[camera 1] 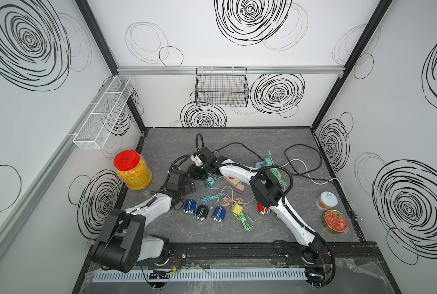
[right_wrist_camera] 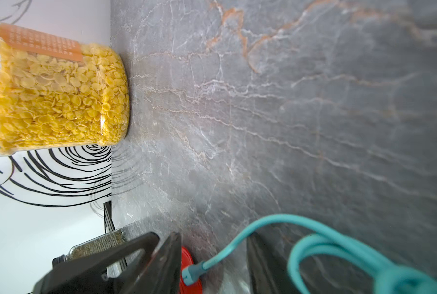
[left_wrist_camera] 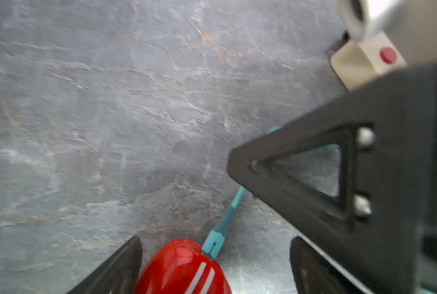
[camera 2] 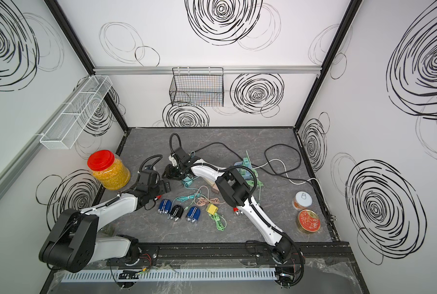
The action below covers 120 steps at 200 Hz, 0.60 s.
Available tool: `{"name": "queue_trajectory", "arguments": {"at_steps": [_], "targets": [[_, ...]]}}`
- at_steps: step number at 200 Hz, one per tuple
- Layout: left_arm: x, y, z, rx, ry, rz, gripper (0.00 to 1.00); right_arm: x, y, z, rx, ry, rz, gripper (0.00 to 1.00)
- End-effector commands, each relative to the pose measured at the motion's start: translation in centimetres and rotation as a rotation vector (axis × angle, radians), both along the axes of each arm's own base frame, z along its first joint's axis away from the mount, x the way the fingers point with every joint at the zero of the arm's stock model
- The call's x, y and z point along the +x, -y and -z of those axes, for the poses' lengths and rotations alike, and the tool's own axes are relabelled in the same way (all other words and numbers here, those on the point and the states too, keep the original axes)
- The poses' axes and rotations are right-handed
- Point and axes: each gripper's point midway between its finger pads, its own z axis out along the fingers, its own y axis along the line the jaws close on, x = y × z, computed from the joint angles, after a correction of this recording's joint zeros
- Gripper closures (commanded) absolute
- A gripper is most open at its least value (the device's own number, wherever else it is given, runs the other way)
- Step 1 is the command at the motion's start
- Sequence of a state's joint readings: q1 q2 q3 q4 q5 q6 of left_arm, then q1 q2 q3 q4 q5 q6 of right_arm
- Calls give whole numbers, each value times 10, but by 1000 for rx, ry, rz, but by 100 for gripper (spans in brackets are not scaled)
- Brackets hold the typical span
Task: Unplug the electric shaver
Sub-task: Pick up the electric shaver from the center of the board.
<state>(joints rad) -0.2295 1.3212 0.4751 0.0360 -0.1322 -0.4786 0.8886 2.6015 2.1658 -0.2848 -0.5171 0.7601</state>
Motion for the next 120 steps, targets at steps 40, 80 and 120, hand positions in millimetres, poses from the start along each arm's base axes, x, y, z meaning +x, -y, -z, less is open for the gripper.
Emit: {"name": "queue_trajectory", "arguments": {"at_steps": [40,80,120], "targets": [[-12,11,3,15,-36,29,9,4,-9,-1,7,7,-45,55],[-17,14,2,51,-66,35,13,8,-10,-7,14,25,-43,55],[-21,9,5,71,-91,22,29,8,-10,-7,13,26,-44,56]]}}
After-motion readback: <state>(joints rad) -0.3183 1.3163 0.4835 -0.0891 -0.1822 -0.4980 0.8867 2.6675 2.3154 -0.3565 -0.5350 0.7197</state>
